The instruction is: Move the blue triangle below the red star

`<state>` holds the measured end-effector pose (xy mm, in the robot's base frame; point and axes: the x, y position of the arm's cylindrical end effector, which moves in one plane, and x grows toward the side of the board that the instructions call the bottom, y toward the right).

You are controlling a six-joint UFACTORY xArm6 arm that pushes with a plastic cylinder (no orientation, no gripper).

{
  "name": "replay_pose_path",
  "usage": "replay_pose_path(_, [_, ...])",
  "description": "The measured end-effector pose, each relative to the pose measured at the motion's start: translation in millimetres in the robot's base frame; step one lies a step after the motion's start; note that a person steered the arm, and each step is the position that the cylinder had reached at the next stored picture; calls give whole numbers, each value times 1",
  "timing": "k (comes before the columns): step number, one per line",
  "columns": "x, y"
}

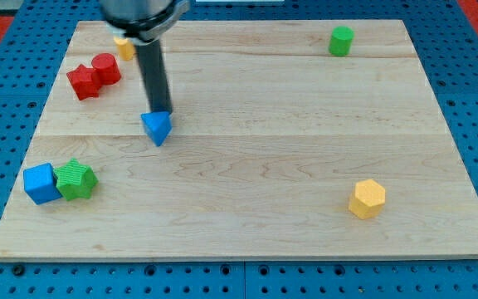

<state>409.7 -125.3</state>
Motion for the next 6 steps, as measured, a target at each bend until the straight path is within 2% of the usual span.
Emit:
replay_pose_path(2, [25, 46])
replay_pose_path(3, [50, 4])
replay_pose_path(4, [56, -37])
replay_pose_path(5, [12, -33])
replay_pose_path(6, [-14, -30])
